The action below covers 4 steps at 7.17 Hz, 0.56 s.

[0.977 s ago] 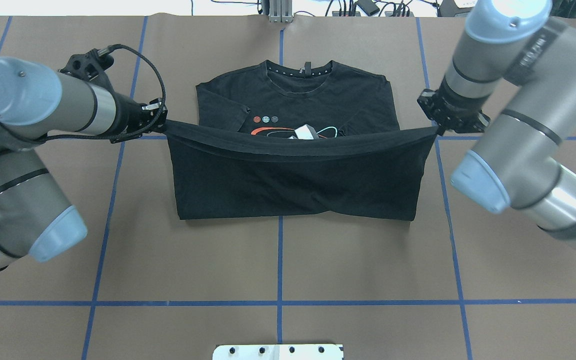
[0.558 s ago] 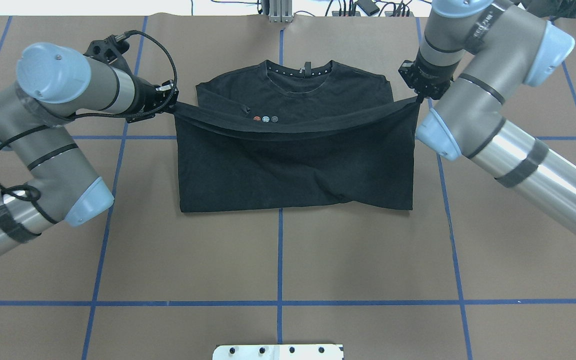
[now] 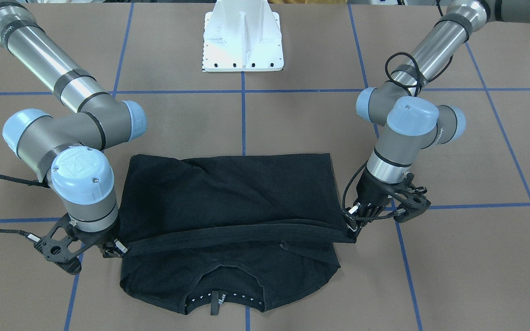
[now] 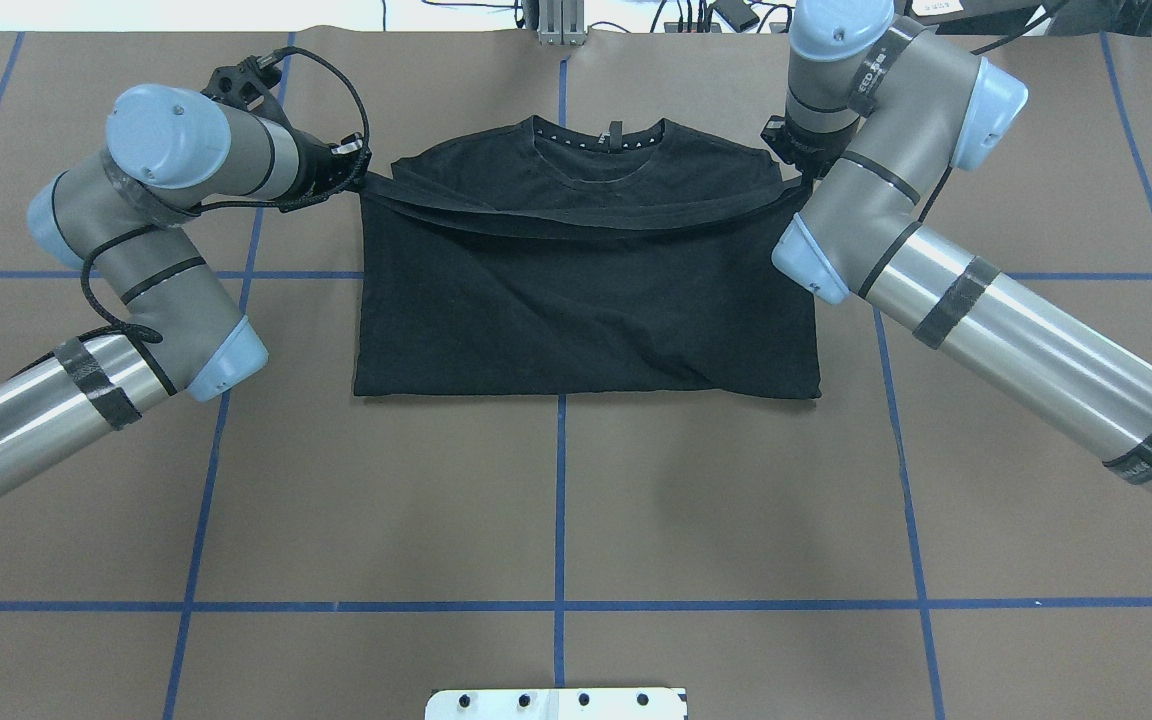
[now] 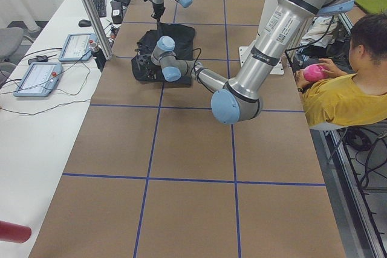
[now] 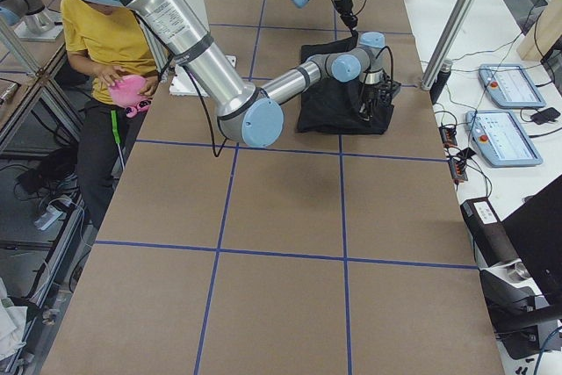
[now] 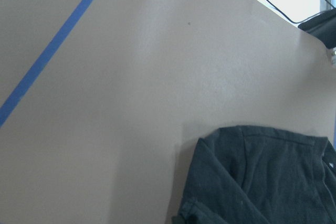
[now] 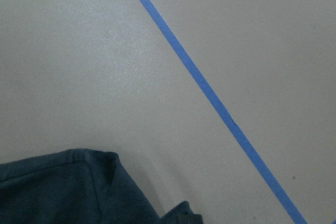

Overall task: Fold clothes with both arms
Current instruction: 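Lift the hem with both grippers and fold it toward the collar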

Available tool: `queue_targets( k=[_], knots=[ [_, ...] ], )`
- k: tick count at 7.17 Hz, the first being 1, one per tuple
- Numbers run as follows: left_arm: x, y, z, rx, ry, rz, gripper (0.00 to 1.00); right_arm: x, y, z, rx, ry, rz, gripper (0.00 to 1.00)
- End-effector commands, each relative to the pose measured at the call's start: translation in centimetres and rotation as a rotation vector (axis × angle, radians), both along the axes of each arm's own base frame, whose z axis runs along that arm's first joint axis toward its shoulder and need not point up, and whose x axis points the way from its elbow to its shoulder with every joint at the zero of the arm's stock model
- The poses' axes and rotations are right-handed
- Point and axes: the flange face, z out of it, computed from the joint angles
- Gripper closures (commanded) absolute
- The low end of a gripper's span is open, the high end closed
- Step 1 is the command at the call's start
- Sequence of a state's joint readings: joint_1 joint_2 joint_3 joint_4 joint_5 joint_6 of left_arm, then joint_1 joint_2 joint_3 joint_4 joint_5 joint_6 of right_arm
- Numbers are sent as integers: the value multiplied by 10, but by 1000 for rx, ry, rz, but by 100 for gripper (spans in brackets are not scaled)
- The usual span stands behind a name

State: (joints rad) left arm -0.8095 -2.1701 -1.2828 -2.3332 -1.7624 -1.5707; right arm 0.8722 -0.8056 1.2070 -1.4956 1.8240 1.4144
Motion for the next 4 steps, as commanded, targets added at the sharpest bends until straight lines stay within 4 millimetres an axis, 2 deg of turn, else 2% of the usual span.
queue_targets(
  k=[1, 2, 3, 4],
  knots=[
    [3, -15, 20, 19, 2, -31, 46, -20, -4, -2, 42, 36, 10, 1],
    [-16, -28, 14, 61, -2, -40, 36, -21, -5, -5, 46, 32, 15, 1],
    [-22, -32, 11, 72, -2, -43, 35, -15, -7, -10, 55, 20, 23, 1],
    [-21, -34, -5, 85, 16, -44, 35, 0, 5, -35, 84, -31, 38, 1]
  ],
)
